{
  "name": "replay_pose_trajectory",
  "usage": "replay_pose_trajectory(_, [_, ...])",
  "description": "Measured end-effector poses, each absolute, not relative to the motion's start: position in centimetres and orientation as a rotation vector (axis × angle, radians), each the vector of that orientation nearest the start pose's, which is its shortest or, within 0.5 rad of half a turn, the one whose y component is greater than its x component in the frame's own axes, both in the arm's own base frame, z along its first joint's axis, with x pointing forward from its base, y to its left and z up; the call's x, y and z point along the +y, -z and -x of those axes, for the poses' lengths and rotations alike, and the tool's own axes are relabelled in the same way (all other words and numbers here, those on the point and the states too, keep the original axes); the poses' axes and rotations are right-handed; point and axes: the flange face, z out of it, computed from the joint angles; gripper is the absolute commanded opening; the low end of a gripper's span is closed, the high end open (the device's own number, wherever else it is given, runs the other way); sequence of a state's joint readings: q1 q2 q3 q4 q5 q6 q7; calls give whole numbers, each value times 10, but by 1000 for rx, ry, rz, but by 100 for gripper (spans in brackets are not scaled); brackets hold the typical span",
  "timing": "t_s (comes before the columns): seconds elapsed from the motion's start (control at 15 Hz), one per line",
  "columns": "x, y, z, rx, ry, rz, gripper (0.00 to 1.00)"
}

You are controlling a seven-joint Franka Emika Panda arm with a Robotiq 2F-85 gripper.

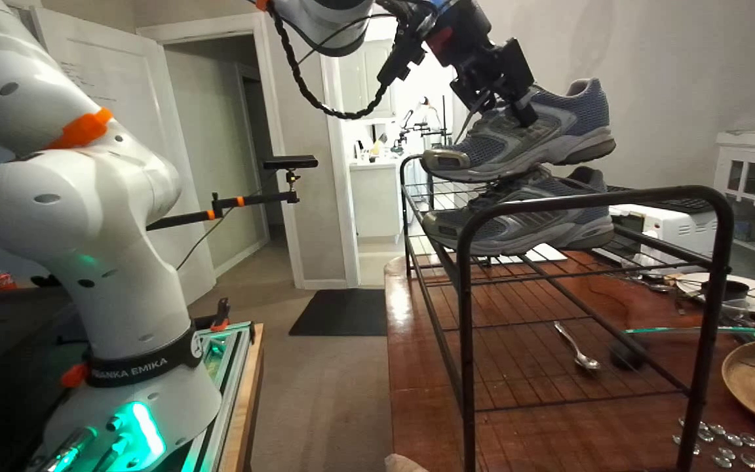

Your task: Put the left shoe on the right shoe

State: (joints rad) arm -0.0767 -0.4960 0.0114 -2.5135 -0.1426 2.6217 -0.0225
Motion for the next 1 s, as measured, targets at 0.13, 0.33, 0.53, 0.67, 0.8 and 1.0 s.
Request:
replay_pose_trajectory(0.13, [-25, -517, -436, -99, 944, 3142, 100])
replay_pose_trajectory(0.33, [-26, -512, -434, -109, 900, 3164, 100])
replay_pose_trajectory(0.53, [-26, -510, -433, -120, 882, 3177, 100])
replay_pose_trajectory(0.67, [-26, -509, -433, -126, 872, 3185, 100])
replay_pose_trajectory(0.8, [-26, -509, -433, -128, 870, 3187, 100])
replay_pose_trajectory(1.0, [-26, -509, -433, -129, 872, 3187, 100])
